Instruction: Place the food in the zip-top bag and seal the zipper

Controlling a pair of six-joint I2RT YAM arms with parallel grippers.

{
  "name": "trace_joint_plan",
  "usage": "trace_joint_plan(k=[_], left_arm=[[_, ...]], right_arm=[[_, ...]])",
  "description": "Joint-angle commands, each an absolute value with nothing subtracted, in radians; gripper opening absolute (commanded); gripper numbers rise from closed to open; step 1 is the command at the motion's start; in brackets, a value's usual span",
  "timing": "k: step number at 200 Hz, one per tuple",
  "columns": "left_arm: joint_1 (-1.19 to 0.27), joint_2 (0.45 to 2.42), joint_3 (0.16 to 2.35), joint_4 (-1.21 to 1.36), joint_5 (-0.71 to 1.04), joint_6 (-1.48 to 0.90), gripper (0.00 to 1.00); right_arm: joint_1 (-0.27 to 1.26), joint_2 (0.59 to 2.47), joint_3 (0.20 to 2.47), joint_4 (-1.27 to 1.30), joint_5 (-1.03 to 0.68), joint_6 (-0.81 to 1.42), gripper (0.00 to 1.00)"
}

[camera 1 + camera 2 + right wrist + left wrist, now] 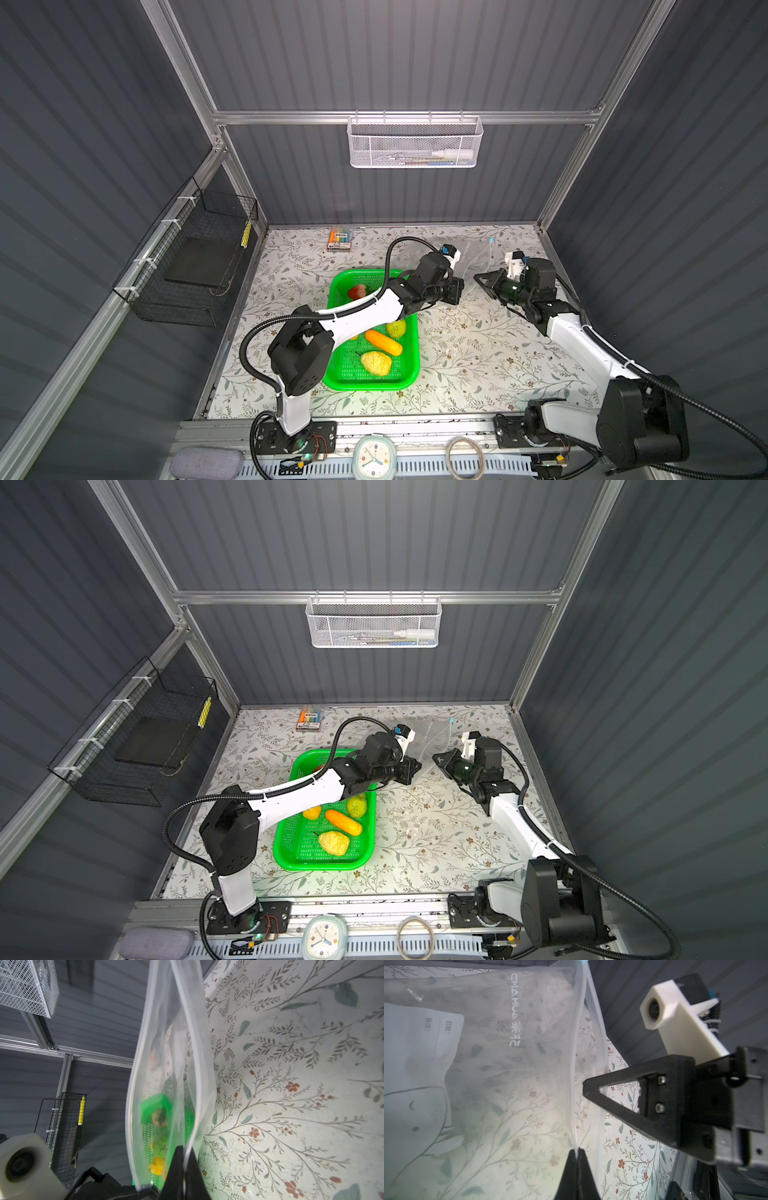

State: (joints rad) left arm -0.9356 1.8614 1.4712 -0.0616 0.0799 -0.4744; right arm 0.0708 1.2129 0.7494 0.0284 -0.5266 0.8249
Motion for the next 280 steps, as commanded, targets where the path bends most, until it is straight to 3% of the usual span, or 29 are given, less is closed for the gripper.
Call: trace_joint_plan(k=[1, 23, 60, 103, 114, 123, 208, 233, 280], left_arm=[[-0.941, 1.902, 1.571, -0.138, 0.023, -0.406, 0.06], [-0.941, 1.986, 1.706, -0.211, 0.007, -0.346, 0.27], [-0.941, 2.074, 1.853, -0.256, 0.049, -0.308, 0.33], [-0.941, 2.091, 1.888, -0.304, 0.083, -0.287, 0.29], [-0.941, 2.086, 1.881, -0.311, 0.076, -0.285, 0.19], [-0.94, 2.082, 1.879, -0.313, 0.07, -0.284, 0.0], [-0.941, 1.982, 1.928, -0.146, 0.229, -0.418, 0.0], [-0.939, 1.931, 1.819, -0.02, 0.263, -0.501, 0.0], [-0.9, 1.876, 1.549, 0.179, 0.283, -0.69, 0.0]], right_arm=[[0.084, 1.153, 0.791, -0.075, -0.469, 0.731, 0.0], [0.115, 1.127, 0.796, -0.139, -0.439, 0.68, 0.0], [0.159, 1.077, 0.807, -0.207, -0.394, 0.616, 0.0], [0.163, 1.077, 0.845, -0.261, -0.313, 0.554, 0.0], [0.163, 1.08, 0.861, -0.275, -0.287, 0.537, 0.0], [0.163, 1.082, 0.879, -0.295, -0.268, 0.516, 0.0], [0.089, 0.998, 1.168, -0.641, 0.09, 0.24, 0.0], [0.089, 0.963, 1.298, -0.713, 0.032, 0.206, 0.0], [0.147, 1.007, 1.305, -0.628, -0.323, 0.334, 0.0]])
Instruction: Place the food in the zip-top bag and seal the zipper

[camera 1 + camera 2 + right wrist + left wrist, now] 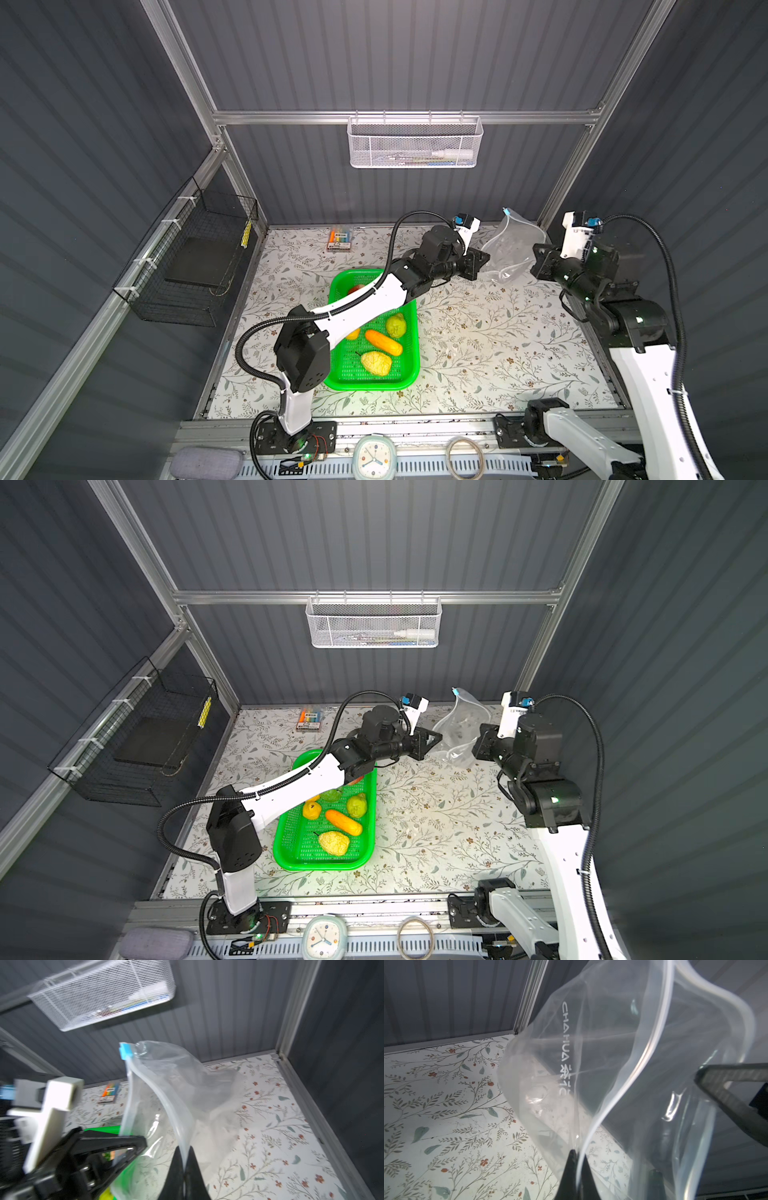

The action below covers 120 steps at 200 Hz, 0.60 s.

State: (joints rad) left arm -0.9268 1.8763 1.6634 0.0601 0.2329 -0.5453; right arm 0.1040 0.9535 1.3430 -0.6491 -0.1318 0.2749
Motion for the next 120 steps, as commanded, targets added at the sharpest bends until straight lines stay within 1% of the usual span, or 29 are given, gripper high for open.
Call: trace_joint_plan(k=[1, 28, 38, 69, 95, 120], left_arm=[[-0.898, 1.876, 1.544, 0.182, 0.285, -0.695, 0.0], [-0.857, 1.869, 1.427, 0.215, 0.3, -0.762, 0.0], [-0.849, 1.859, 1.371, 0.203, 0.281, -0.756, 0.0], [-0.835, 1.831, 1.314, 0.106, 0.18, -0.712, 0.0], [-0.83, 1.808, 1.303, -0.015, 0.066, -0.655, 0.0], [-0.829, 1.795, 1.313, -0.084, 0.005, -0.616, 0.0]], right_arm=[[0.15, 1.009, 1.303, -0.623, -0.324, 0.336, 0.0], [0.228, 1.103, 1.247, -0.573, -0.316, 0.357, 0.0], [0.233, 1.155, 1.224, -0.561, -0.318, 0.364, 0.0], [0.24, 1.248, 1.174, -0.545, -0.318, 0.377, 0.0], [0.241, 1.245, 1.162, -0.539, -0.301, 0.383, 0.0], [0.242, 1.229, 1.157, -0.541, -0.294, 0.386, 0.0]])
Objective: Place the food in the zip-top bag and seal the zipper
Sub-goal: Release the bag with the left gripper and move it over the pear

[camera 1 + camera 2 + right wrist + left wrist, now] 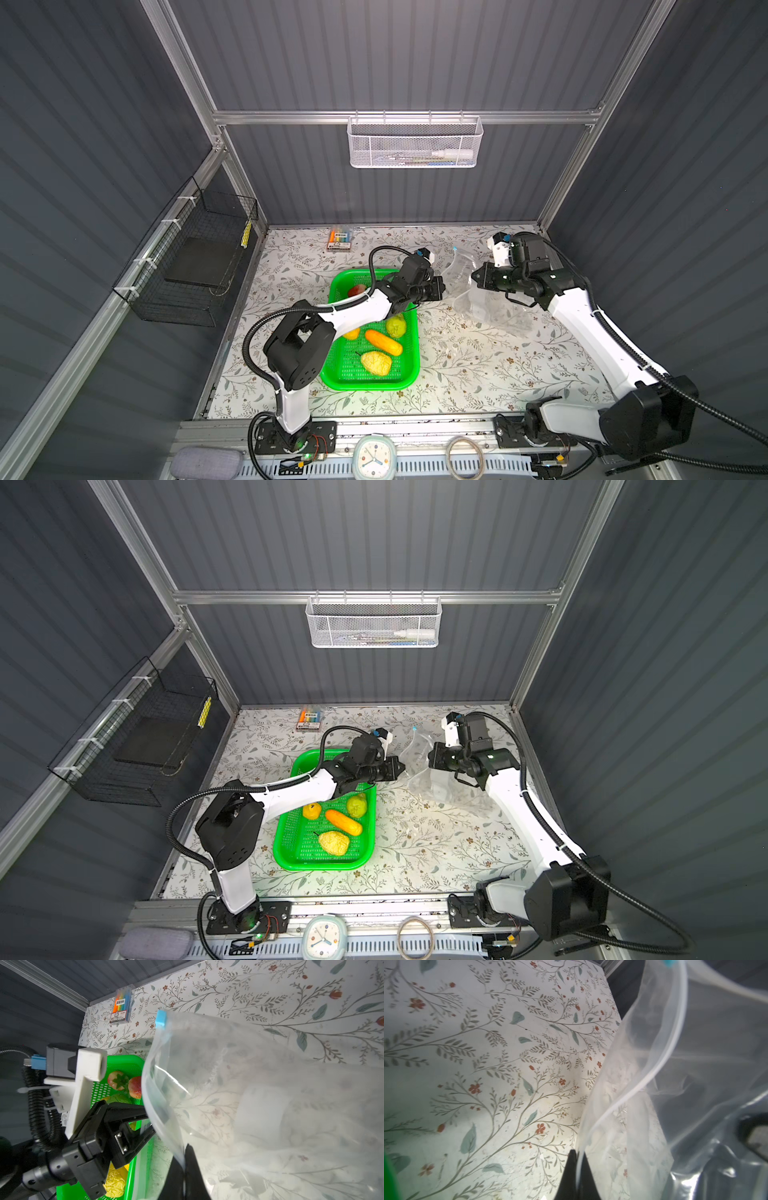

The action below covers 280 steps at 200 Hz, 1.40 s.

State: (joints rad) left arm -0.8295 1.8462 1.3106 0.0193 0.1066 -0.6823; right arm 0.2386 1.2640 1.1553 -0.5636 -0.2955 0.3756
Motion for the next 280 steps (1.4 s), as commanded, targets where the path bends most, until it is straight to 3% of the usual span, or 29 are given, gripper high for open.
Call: trace_joint_plan(k=[1, 96, 108, 125, 147, 193, 245, 280], left_arm=[[-0.828, 1.795, 1.312, -0.085, 0.004, -0.617, 0.0], [-0.831, 1.807, 1.349, -0.158, -0.031, -0.601, 0.0], [-0.831, 1.787, 1.344, -0.162, -0.022, -0.593, 0.14], [-0.831, 1.742, 1.332, -0.173, -0.025, -0.586, 0.55], [-0.83, 1.67, 1.302, -0.159, -0.022, -0.58, 0.72], [-0.802, 1.507, 1.228, -0.185, -0.022, -0.55, 0.86], [-0.749, 1.337, 1.035, -0.244, -0.013, -0.509, 0.86], [-0.747, 1.327, 0.928, -0.217, 0.002, -0.512, 0.86]], right_arm=[[0.242, 1.229, 1.157, -0.541, -0.294, 0.387, 0.0], [0.342, 1.212, 1.184, -0.528, -0.27, 0.43, 0.0], [0.342, 1.224, 1.178, -0.521, -0.266, 0.433, 0.0], [0.342, 1.23, 1.168, -0.501, -0.26, 0.439, 0.0], [0.342, 1.236, 1.167, -0.495, -0.242, 0.44, 0.0], [0.342, 1.239, 1.158, -0.475, -0.241, 0.457, 0.0], [0.342, 1.239, 1.155, -0.458, -0.244, 0.473, 0.0], [0.342, 1.239, 1.15, -0.447, -0.252, 0.482, 0.0]])
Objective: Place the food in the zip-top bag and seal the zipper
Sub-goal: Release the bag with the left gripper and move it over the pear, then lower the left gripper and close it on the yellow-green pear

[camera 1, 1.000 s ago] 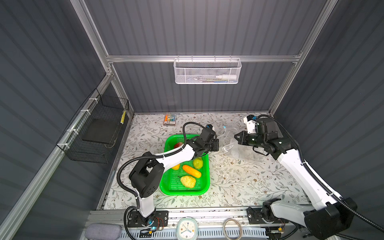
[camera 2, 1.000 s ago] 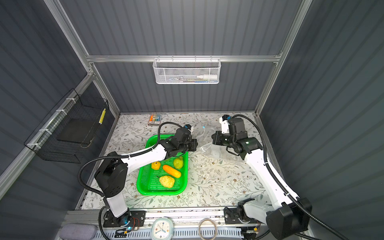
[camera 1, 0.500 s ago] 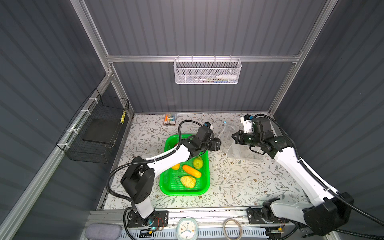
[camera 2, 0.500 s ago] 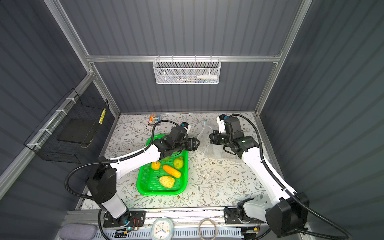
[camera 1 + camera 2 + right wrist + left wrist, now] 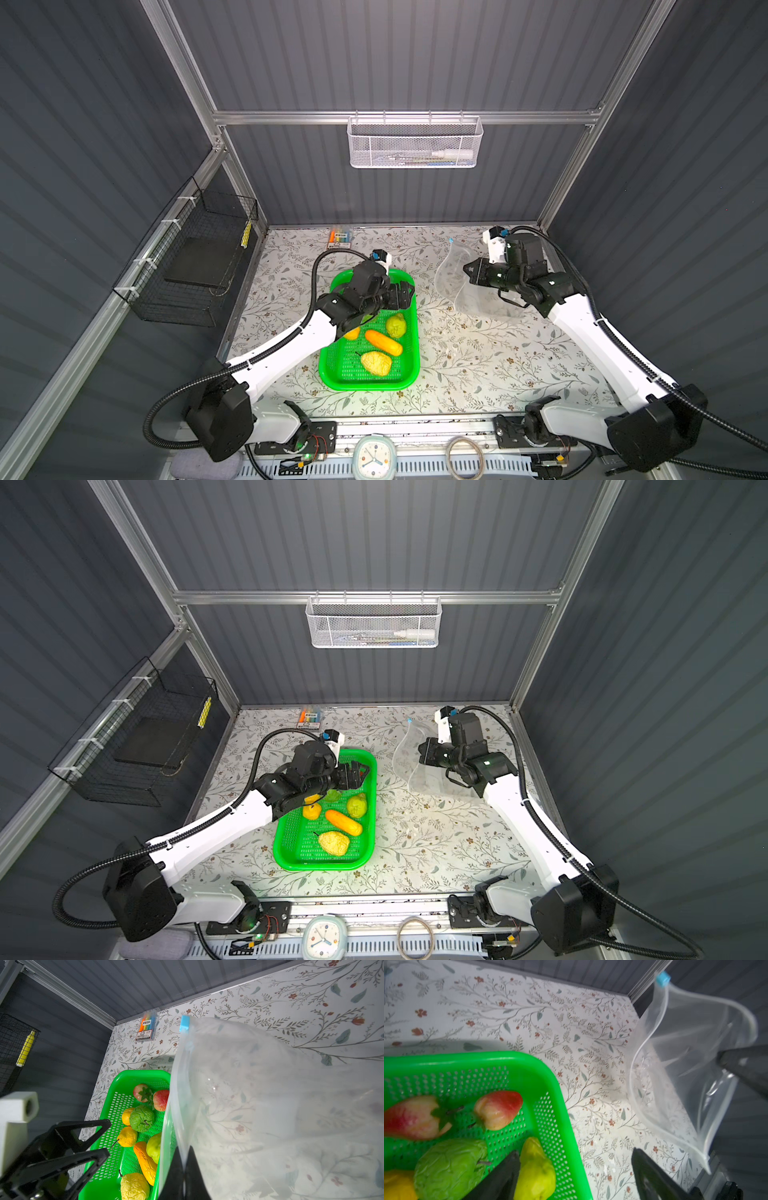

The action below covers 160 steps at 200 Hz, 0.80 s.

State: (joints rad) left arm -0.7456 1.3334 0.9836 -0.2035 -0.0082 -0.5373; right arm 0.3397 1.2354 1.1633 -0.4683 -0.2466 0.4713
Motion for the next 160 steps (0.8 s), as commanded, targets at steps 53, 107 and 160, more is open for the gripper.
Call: trace_joint_plan(k=[53, 107, 160], left_arm=[[-0.748, 1.397, 0.865, -0.217, 0.011, -0.479, 0.8], [-0.75, 1.526, 0.879, -0.203, 0.025, -0.454, 0.78], [-0.75, 1.592, 0.89, -0.202, 0.006, -0.445, 0.78]], right_arm=[[0.342, 1.22, 1.099, -0.416, -0.27, 0.508, 0.0], [0.342, 1.218, 1.092, -0.42, -0.271, 0.498, 0.0], [0.342, 1.229, 1.093, -0.421, -0.267, 0.492, 0.0]])
